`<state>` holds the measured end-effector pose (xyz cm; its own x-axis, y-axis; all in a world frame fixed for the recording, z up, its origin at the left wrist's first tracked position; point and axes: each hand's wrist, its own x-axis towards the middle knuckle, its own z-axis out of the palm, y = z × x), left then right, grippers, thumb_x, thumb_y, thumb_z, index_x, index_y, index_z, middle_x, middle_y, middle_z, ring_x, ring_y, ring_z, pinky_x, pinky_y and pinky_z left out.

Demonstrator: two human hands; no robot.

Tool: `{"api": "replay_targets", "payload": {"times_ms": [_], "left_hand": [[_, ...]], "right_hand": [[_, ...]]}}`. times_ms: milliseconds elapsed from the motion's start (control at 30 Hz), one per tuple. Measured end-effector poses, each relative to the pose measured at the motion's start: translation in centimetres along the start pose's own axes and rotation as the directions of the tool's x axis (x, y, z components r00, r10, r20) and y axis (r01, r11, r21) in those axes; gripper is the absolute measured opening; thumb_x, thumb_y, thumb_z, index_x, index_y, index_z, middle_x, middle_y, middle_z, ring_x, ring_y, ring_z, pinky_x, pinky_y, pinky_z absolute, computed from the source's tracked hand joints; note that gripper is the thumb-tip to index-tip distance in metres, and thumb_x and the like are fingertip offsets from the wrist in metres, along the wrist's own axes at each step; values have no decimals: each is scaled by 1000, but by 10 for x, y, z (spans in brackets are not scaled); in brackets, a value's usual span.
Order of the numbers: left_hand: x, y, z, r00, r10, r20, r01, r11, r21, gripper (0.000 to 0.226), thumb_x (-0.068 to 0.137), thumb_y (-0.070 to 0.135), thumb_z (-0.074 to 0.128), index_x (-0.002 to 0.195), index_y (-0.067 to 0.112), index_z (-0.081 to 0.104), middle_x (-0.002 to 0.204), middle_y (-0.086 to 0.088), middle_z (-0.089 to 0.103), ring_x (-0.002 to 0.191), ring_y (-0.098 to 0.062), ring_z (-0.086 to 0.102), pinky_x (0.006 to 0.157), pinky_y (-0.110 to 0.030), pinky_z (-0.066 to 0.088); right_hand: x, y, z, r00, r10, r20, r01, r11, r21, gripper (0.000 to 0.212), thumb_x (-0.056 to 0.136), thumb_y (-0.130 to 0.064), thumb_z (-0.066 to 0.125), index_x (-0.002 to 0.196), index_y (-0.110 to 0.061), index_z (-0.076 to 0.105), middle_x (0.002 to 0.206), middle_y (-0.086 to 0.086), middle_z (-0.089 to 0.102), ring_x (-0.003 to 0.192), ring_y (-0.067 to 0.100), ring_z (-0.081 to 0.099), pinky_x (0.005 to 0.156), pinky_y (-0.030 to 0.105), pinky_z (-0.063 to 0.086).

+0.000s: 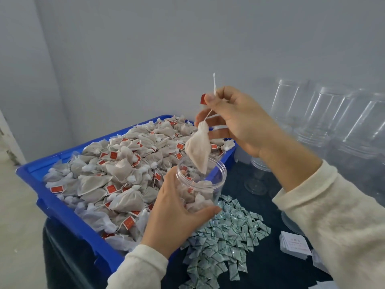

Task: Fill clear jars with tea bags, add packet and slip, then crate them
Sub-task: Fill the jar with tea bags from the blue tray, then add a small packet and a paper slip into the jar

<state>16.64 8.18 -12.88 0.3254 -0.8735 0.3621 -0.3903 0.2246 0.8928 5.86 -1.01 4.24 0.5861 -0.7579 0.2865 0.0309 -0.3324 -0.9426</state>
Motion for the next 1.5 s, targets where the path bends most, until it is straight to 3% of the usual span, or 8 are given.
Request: {"api": "replay_targets", "payload": {"times_ms": [367, 700, 867, 1033, 1133, 1267, 1400, 1500], "left_hand": [[0, 5, 1, 999, 35, -2, -35, 999, -35, 93, 51, 53, 88, 128, 46, 36, 112, 14, 62, 89, 1, 66, 72, -18, 55], [-1, 2, 1, 999, 35, 39, -34, 999, -3, 101, 52, 53, 88, 135, 39, 31, 119, 13, 60, 103, -3, 63, 83, -26, 57], [-2, 0, 2, 998, 49, 50, -50, 998, 23, 111, 45, 65, 84, 138, 45, 26, 124, 17, 55, 112, -8, 58, 90, -37, 54], [-2, 1, 3, 996, 67, 62, -65, 998, -27, 106, 44, 58, 87, 134, 50, 31, 126, 20, 52, 115, -3, 55, 91, -35, 54], [-2, 1, 3, 996, 67, 56, -66, 997, -32, 103, 44, 54, 87, 132, 51, 33, 123, 21, 55, 110, 1, 58, 87, -31, 56], [-2, 3, 1, 995, 81, 52, -82, 996, 23, 104, 43, 60, 85, 132, 49, 32, 120, 23, 54, 107, 3, 57, 85, -24, 53], [-5, 3, 0, 994, 74, 81, -83, 991, 107, 111, 43, 61, 84, 137, 41, 29, 123, 17, 53, 110, -5, 55, 90, -36, 53], [-6, 5, 0, 992, 73, 104, -86, 989, 122, 114, 45, 61, 84, 141, 38, 26, 125, 16, 53, 108, -3, 57, 89, -32, 54]], "right_hand": [[-28, 55, 2, 984, -112, 139, 157, 914, -375, 19, 92, -22, 64, 77, -26, 53, 71, -10, 64, 78, 17, 69, 71, 30, 56], [-26, 28, 7, 879, 285, 383, 202, 504, -840, 6, 88, -24, 67, 83, -22, 70, 82, -11, 69, 78, 3, 63, 67, 12, 48], [-21, 31, 25, 756, 491, 433, 318, 303, -898, 34, 90, -8, 53, 61, -23, 47, 60, -8, 45, 51, 8, 37, 41, 7, 33], [-11, 44, 29, 671, 586, 454, 357, 282, -891, 22, 98, 0, 45, 113, 4, 61, 75, 0, 41, 89, 25, 48, 65, 28, 33], [-10, 51, 27, 646, 524, 555, 549, 186, -815, 22, 99, 6, 38, 95, 4, 59, 75, 7, 37, 95, 24, 47, 63, 21, 33], [-11, 36, 29, 578, 601, 552, 425, 356, -832, 16, 95, -11, 54, 81, -13, 60, 79, -4, 57, 73, 7, 54, 70, 9, 42], [-20, 22, 18, 507, 616, 603, 417, 437, -797, 25, 96, -10, 47, 110, -11, 68, 105, 2, 68, 94, 19, 62, 86, 33, 52], [-36, 22, 6, 599, 525, 604, 363, 495, -790, 36, 93, -2, 44, 115, -14, 69, 102, -2, 70, 84, 7, 62, 78, 26, 52]]}}
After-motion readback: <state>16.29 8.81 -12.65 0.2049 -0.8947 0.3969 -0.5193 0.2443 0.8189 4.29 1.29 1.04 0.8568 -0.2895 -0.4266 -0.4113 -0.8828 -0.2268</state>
